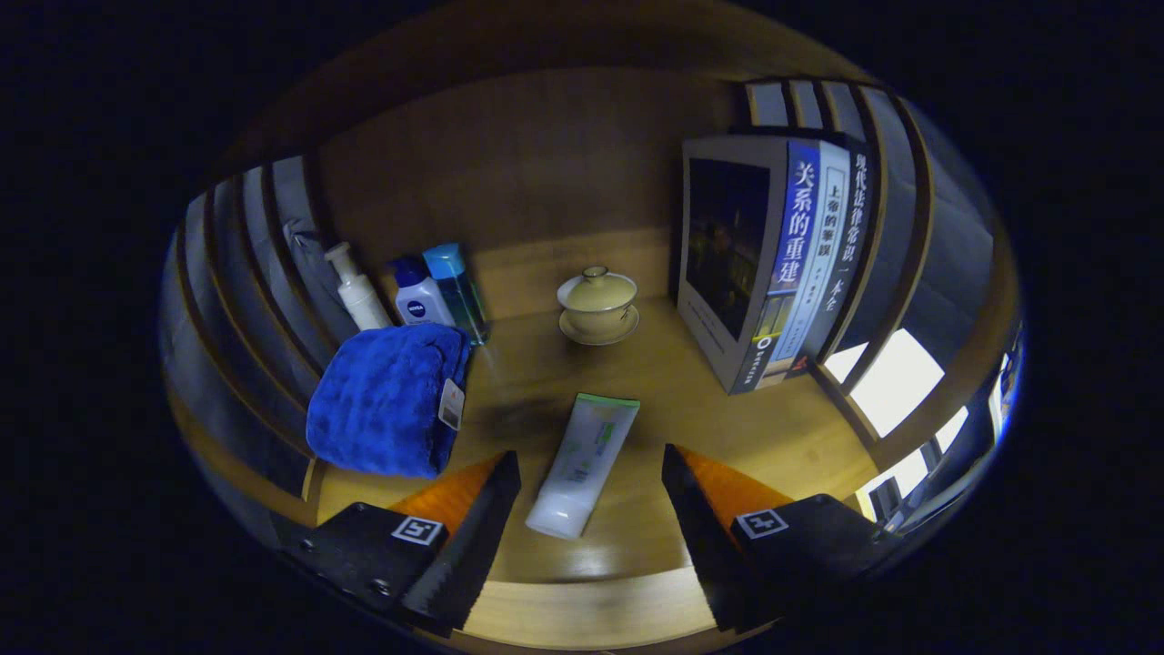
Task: Pull open the drawer, take out the items inside it, and place them on the countertop above the cabinet.
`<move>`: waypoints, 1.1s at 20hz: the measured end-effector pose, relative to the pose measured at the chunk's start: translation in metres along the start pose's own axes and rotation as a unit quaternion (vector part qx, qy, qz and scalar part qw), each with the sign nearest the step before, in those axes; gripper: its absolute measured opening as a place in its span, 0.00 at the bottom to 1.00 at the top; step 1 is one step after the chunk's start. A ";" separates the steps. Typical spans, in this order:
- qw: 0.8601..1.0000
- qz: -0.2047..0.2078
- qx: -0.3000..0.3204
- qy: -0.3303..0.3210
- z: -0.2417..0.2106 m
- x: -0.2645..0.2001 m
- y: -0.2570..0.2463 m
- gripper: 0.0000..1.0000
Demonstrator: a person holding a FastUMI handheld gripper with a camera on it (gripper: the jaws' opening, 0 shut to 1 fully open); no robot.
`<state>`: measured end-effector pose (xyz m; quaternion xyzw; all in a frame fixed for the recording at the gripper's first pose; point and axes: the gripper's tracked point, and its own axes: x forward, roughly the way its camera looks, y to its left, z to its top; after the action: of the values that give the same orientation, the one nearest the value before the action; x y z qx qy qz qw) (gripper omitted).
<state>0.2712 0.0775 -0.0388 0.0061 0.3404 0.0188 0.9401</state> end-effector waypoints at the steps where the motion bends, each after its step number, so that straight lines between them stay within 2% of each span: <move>1: 1.000 0.002 -0.004 -0.011 0.001 -0.008 0.001 1.00; 12: 0.993 0.053 0.001 -0.107 -0.039 -0.110 0.015 0.99; 22: 0.979 0.062 -0.010 -0.194 -0.107 -0.175 -0.008 0.99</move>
<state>0.0691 0.0621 -0.0093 0.0211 0.1498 0.0786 0.9854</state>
